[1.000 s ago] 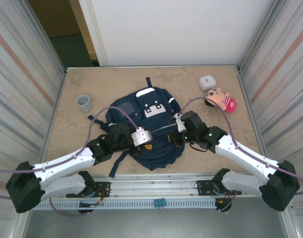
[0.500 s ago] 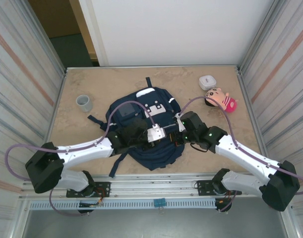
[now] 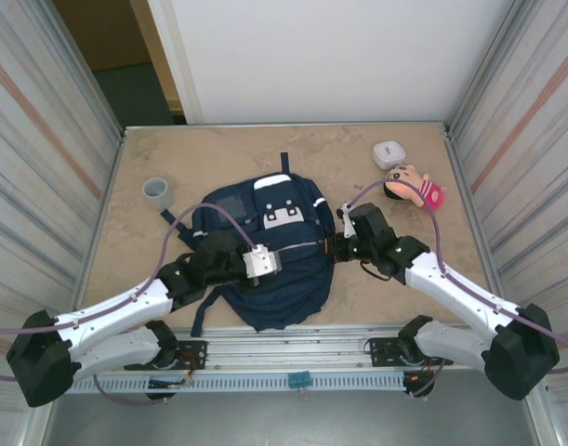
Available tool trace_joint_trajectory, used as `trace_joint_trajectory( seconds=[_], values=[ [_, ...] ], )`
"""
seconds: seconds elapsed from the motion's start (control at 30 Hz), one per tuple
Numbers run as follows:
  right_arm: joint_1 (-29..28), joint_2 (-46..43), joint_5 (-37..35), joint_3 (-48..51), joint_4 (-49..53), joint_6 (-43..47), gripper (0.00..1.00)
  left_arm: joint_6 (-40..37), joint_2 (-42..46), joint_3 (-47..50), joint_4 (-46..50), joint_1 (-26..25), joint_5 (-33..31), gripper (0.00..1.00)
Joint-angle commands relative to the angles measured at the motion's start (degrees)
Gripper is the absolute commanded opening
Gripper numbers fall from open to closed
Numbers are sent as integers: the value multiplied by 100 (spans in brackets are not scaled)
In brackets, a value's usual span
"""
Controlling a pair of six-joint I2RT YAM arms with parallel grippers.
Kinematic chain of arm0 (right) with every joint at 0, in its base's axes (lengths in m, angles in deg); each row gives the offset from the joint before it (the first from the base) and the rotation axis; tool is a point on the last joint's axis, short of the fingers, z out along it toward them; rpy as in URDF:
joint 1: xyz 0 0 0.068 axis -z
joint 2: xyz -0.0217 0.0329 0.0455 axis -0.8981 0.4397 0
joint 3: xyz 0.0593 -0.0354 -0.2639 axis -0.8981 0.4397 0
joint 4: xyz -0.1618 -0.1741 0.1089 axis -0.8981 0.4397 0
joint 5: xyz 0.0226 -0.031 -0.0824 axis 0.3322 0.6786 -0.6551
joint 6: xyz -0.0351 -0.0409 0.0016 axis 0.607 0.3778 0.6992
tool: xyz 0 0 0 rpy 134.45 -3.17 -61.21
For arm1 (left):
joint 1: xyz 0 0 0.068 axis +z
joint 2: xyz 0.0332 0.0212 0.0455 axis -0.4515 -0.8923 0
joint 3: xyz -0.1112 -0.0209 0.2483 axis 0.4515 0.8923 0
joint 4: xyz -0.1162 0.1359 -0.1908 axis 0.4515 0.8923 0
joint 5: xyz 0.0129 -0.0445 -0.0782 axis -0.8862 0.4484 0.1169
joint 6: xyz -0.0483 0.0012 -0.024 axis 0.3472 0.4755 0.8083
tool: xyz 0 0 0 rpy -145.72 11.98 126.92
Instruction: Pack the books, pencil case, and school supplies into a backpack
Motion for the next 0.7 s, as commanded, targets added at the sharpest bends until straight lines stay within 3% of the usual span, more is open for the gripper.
trace_joint_trajectory(
  seconds=[0.0,0.2,0.37,0.4,0.5,0.53,0.6,0.67],
  values=[
    [269,288,-515,194,-731,-345,0,-237,377,-42,-181,-10,802,0],
    [349,983,-266,223,-1750,-566,0,-313,530,43,-125,-17,914,0],
    [225,1133,-155,185,-1943,-586,0,-302,442,-65,138,-84,348,0],
    [224,1074,-123,193,-1853,-584,6,-277,433,-82,176,-85,116,0],
    [326,848,-25,187,-1359,-706,51,-231,433,-117,254,-115,-432,0],
    [413,786,167,202,-1199,-802,56,-178,437,-130,264,-109,-559,3],
    [505,647,687,325,-1124,-1032,65,-45,458,-194,359,-115,-773,24],
    [427,544,1045,483,-1203,-1224,67,193,528,-255,479,-109,-936,48]
  ],
)
